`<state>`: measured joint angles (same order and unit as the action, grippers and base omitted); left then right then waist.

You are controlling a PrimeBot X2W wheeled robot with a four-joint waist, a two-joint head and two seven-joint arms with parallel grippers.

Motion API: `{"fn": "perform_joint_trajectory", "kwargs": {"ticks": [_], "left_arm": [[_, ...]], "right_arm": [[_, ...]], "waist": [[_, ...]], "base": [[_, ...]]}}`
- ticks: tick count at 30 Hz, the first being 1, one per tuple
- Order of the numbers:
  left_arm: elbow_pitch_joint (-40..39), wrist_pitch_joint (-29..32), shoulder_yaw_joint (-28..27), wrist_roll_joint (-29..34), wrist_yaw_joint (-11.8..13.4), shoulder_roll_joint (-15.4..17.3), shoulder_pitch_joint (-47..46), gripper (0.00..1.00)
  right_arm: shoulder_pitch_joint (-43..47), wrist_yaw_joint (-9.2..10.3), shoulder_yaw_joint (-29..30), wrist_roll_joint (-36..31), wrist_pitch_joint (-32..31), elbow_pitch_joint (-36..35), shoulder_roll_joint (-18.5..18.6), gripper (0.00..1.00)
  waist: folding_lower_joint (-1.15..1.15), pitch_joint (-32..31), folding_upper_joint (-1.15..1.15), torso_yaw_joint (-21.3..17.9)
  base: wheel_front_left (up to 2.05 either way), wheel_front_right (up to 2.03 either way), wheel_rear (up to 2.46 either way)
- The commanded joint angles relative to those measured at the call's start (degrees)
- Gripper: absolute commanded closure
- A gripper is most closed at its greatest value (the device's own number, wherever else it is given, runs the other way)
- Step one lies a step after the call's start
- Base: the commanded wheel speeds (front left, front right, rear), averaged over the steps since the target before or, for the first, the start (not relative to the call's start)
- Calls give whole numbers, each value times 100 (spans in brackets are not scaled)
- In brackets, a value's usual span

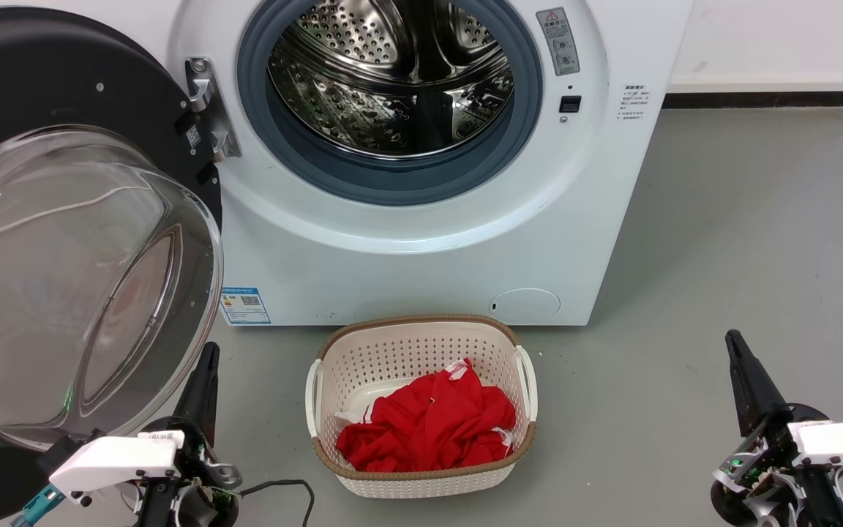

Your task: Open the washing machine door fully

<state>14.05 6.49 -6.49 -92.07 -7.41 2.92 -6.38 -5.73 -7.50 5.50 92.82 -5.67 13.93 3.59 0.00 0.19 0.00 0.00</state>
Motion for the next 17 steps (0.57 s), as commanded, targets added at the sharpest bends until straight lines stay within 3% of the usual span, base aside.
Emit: {"fn": "perform_joint_trajectory", "kwargs": {"ticks": [1, 17], "left_arm": [[10, 26, -24, -37, -24, -11, 31, 100], [8, 25, -23, -36, -23, -10, 31, 100]], "right_arm": [[-75, 2, 13, 45, -28, 18, 0, 100], [-69, 2, 33, 10, -43, 16, -19, 100]], "waist": [[0, -1, 0, 0], [0, -1, 0, 0]], "base": [[0, 0, 0], [0, 0, 0]]}}
